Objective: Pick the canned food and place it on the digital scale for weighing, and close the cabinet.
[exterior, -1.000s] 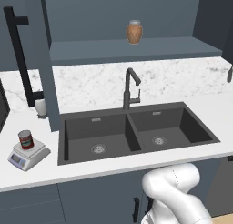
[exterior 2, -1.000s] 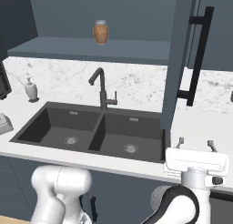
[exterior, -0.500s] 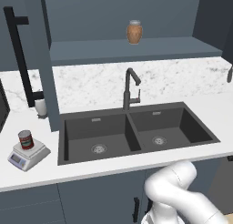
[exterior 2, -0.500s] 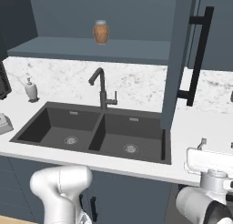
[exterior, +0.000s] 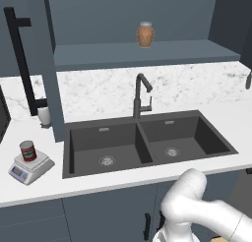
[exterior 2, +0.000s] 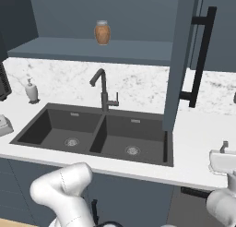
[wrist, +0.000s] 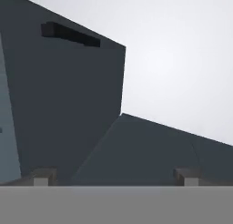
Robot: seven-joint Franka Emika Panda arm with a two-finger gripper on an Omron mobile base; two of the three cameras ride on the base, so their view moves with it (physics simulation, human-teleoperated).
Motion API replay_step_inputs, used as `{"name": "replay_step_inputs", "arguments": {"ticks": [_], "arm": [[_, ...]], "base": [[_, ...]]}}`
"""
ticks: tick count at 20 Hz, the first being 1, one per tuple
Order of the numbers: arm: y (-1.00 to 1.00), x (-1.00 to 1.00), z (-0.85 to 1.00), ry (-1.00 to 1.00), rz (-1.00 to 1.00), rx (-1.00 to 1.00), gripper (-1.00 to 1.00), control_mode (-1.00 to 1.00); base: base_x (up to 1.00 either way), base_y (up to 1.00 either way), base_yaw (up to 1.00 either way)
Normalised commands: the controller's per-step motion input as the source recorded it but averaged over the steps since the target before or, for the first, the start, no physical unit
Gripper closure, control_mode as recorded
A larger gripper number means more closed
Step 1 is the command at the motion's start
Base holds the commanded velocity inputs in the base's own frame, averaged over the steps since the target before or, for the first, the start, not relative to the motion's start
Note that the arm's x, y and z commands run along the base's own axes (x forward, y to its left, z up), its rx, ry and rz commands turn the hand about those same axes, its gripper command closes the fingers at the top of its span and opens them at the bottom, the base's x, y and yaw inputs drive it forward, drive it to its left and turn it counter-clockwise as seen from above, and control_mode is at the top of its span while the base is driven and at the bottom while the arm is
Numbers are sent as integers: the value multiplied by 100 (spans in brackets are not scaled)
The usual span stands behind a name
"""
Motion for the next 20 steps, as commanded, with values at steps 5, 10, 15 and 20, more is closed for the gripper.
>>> {"name": "replay_step_inputs", "arguments": {"ticks": [5, 10, 15, 20], "arm": [[37, 25, 1, 6, -29, -28, -100, -100], [13, 80, 5, 23, -13, -2, -100, -100], [-1, 64, 36, 16, -2, 5, -100, -100], [-16, 49, 51, 10, 0, 12, -100, -100]], "base": [[0, 0, 0], [0, 0, 0], [0, 0, 0], [0, 0, 0]]}}
